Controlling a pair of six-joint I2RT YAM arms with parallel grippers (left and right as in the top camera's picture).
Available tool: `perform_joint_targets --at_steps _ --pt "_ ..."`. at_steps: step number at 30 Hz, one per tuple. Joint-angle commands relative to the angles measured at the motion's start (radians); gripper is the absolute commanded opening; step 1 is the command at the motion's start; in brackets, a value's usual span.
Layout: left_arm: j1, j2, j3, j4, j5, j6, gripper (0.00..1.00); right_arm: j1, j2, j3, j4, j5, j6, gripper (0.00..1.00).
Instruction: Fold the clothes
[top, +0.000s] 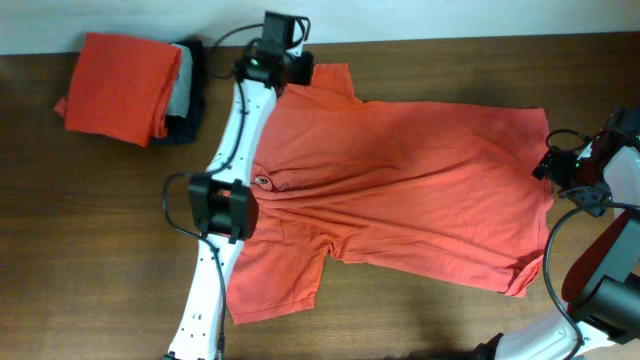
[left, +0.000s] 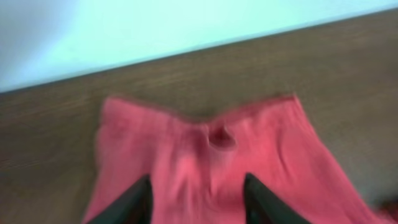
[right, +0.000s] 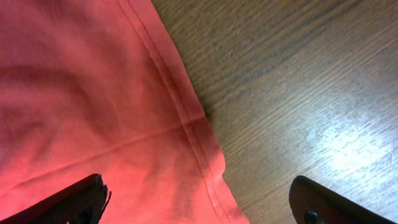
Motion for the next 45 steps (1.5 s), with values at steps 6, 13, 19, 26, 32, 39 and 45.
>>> perform_joint_targets --at_steps 6,13,19,26,32,39,45 --pt "0.031 -0.473 0.109 -0.364 -0.077 0.010 0.80 -0.001 0.002 0.017 0.000 0.009 0.005 0.99" --pt "0.031 -0.728 0.109 -0.609 -0.113 -0.015 0.93 -0.001 0.002 0.017 0.002 0.009 0.005 0.99" --pt "0.031 -0.832 0.104 -0.759 -0.109 -0.015 0.99 -0.001 0.002 0.017 0.056 0.009 0.005 0.99" --pt "0.031 -0.908 0.062 -0.759 -0.080 -0.031 0.99 -0.001 0.002 0.017 0.034 -0.197 0.005 0.99" --pt "0.031 -0.998 -0.149 -0.759 -0.074 -0.031 0.99 -0.001 0.001 0.017 -0.067 -0.554 -0.146 0.98" --pt "0.031 -1.289 -0.488 -0.759 -0.271 -0.115 0.99 0.051 -0.125 0.017 -0.276 -0.492 -0.103 0.98" --pt "0.031 -1.337 -0.648 -0.755 -0.282 -0.146 0.99 0.288 -0.321 0.017 -0.356 -0.189 -0.017 0.99"
